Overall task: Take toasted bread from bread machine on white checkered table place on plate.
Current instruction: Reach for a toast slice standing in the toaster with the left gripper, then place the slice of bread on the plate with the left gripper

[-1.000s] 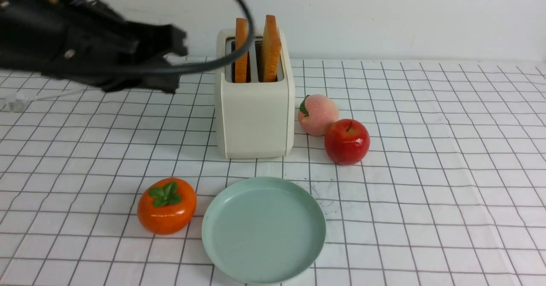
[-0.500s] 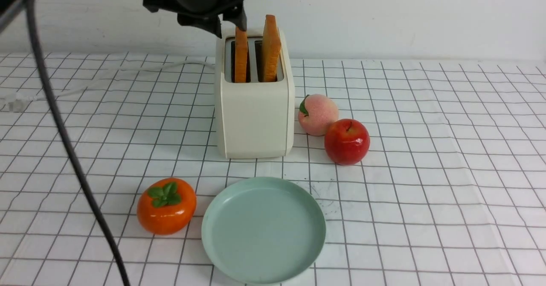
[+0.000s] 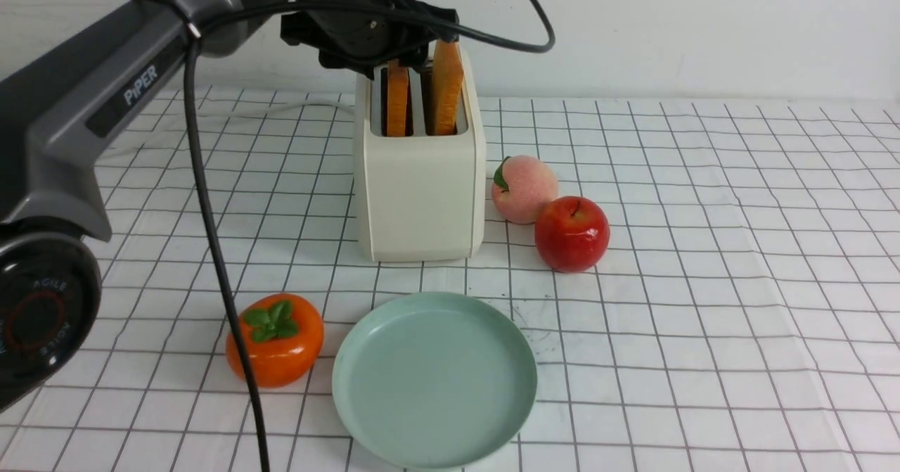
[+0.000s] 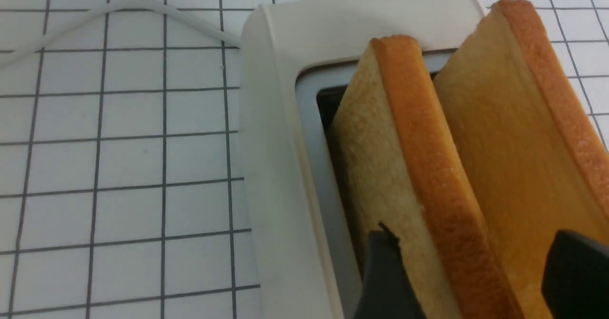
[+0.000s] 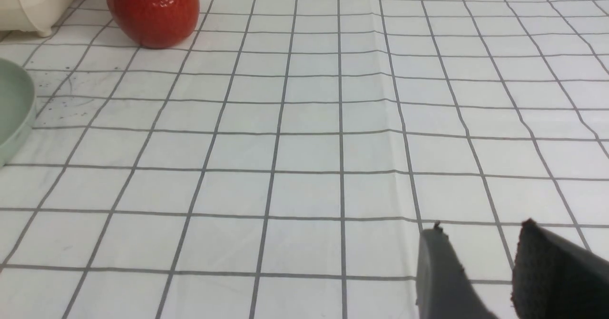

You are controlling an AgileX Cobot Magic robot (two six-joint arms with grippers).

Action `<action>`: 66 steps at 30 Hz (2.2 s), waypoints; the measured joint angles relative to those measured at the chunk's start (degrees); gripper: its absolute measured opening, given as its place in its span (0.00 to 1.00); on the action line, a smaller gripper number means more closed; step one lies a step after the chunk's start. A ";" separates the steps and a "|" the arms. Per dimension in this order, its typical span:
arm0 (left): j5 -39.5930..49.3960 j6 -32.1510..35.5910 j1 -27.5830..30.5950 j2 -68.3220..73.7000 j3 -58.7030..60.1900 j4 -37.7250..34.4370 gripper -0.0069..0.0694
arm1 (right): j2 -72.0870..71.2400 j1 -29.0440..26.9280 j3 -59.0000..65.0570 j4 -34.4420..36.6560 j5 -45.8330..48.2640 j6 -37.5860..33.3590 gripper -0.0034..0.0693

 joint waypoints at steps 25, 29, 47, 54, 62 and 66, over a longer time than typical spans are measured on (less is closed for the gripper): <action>-4.49 -0.10 0.00 -0.13 0.00 3.73 0.25 | 0.00 0.00 0.00 0.00 0.00 0.00 0.38; -4.65 -0.12 0.00 -4.63 0.00 5.95 0.25 | 0.00 0.00 0.00 0.00 0.05 0.00 0.38; 21.29 16.62 0.00 -36.88 18.76 -19.40 0.25 | 0.00 0.00 0.00 0.00 0.05 0.00 0.38; 9.72 24.15 0.00 -46.48 51.86 -36.71 0.25 | 0.00 0.00 0.00 0.00 0.05 0.00 0.38; -9.27 53.94 0.00 -39.78 72.48 -67.62 0.25 | 0.00 0.00 0.00 0.00 0.05 0.00 0.38; -13.16 61.31 0.00 -34.87 72.67 -71.45 0.25 | 0.00 0.00 0.00 -0.02 0.05 0.00 0.38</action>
